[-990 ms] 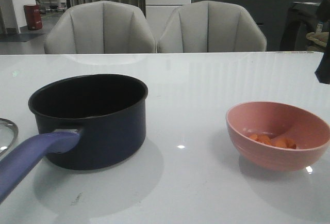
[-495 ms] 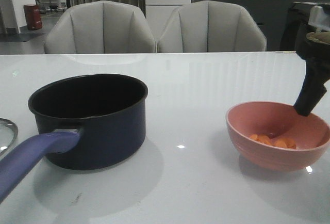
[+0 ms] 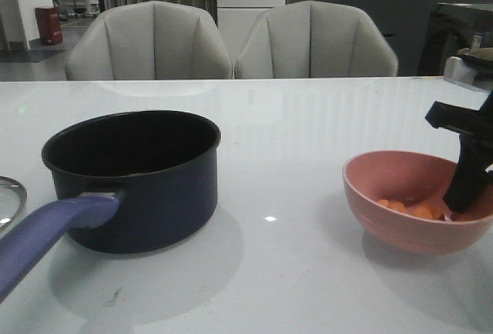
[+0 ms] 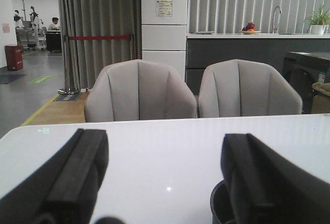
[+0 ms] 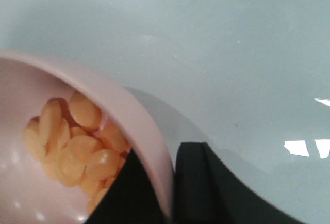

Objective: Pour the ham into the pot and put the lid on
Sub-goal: 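Lower the right gripper and grasp the pink bowl's rim, then lift the pink bowl and carry it over the saucepan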

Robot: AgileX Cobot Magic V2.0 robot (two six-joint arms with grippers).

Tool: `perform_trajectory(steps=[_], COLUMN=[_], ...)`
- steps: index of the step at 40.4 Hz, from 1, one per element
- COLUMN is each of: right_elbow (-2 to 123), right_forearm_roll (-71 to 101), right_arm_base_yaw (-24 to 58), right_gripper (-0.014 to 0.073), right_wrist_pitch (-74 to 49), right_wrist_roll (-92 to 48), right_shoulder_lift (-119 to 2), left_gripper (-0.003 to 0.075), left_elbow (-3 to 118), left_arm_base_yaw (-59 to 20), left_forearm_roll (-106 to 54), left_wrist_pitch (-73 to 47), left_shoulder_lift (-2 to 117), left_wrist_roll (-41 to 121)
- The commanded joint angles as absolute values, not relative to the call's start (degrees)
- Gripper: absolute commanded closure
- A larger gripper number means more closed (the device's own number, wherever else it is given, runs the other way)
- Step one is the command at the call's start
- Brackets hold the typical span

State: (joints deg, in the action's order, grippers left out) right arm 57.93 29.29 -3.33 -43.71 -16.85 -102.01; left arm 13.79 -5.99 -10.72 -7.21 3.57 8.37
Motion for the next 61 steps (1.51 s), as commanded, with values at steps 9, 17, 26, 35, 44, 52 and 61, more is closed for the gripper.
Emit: perform_trajectory(steps=[9,17,26,35,44,52,61], right_elbow=[66.39,68.17,68.17,68.23,70.33,77.21,80.05], right_forearm_roll=[33.59,33.16,26.46,13.87,-1.52,-13.55,-25.43], right_arm_base_yaw=[-2.76,2.08,16.02,31.4,37.84,39.4,40.01], right_gripper=[0.045,0.045,0.045,0.045,0.045,0.045,0.045], right_wrist_pitch=[-50.83,-48.31,-41.16,-33.18,-26.39,-24.69,-15.88], right_wrist_roll=[-19.24,-21.23,-17.37,-5.5,9.17,16.47,24.36], right_shoulder_lift=[-97.58,-91.34,-84.55,-83.93,-88.35,-94.41,-97.71], left_gripper=[0.022,0.022,0.022,0.022,0.022,0.022,0.022], left_elbow=[15.27,15.27,15.27,15.27,15.27,15.27,15.27], left_arm_base_yaw=[-6.45,-6.45,-6.45,-6.45,-6.45,-6.45,-6.45], left_forearm_roll=[-11.21,-11.21,-11.21,-11.21,-11.21,-11.21,-11.21], left_wrist_pitch=[-2.86,-2.86,-2.86,-2.86,-3.08,-3.08,-3.08], left_shoulder_lift=[4.31,4.31,4.31,4.31,4.31,4.31,4.31], left_wrist_roll=[8.24,8.24,8.24,8.24,8.24,8.24,8.24])
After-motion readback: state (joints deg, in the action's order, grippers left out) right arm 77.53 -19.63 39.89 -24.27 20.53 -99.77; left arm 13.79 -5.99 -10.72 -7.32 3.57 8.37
